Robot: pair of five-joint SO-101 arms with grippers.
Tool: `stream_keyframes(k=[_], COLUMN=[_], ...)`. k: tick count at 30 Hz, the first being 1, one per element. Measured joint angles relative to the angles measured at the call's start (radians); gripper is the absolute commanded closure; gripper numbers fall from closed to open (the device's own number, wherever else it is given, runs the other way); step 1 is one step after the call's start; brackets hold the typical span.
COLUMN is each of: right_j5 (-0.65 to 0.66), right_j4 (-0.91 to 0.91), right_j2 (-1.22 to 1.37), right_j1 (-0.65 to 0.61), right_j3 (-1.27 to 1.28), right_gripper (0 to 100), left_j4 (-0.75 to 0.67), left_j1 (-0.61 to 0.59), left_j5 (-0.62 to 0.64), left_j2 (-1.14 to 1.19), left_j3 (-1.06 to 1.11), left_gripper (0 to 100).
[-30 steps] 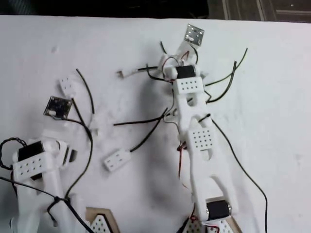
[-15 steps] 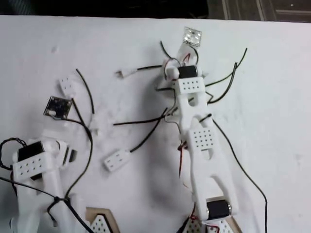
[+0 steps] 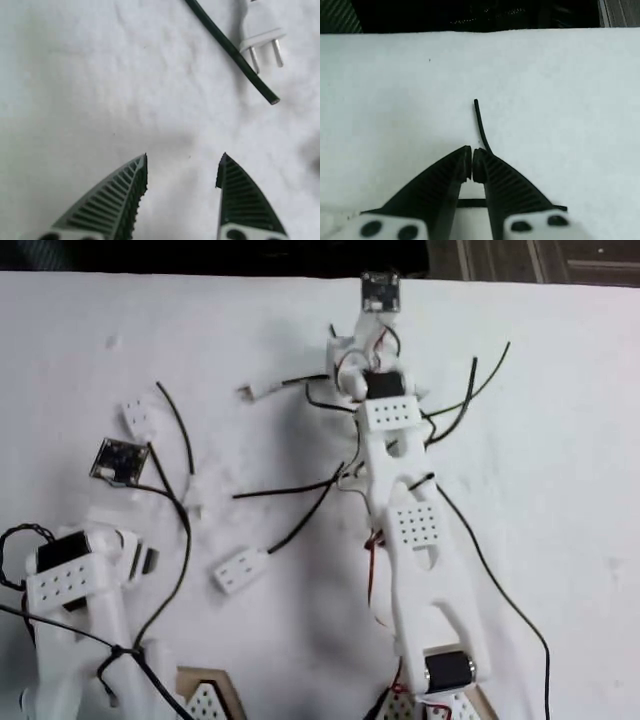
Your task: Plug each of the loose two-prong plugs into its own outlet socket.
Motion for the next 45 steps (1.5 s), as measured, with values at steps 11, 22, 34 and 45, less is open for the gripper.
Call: stream_keyframes(k=[11, 22, 34, 45], right_j5=[0.198, 0.199, 0.206, 0.301], right_j4=[0.106, 0.724, 0.852, 0.858], right_j2=[0.081, -0.106, -0.209, -0.226], right_j1=[-0.003, -0.023, -0.078, -0.163], right_j3=[-0.011, -0.005, -0.002, -0.002], right_gripper=[98.1, 98.1, 86.4, 84.7], left_j4=[0.0, 0.0, 0.0, -0.02], left_j1=[0.0, 0.0, 0.0, 0.0], left_j5=[0.0, 0.0, 0.0, 0.0], left_j2=[0.0, 0.0, 0.0, 0.0], left_j3=[0.0, 0.0, 0.0, 0.018], left_gripper=[77, 77, 77, 77])
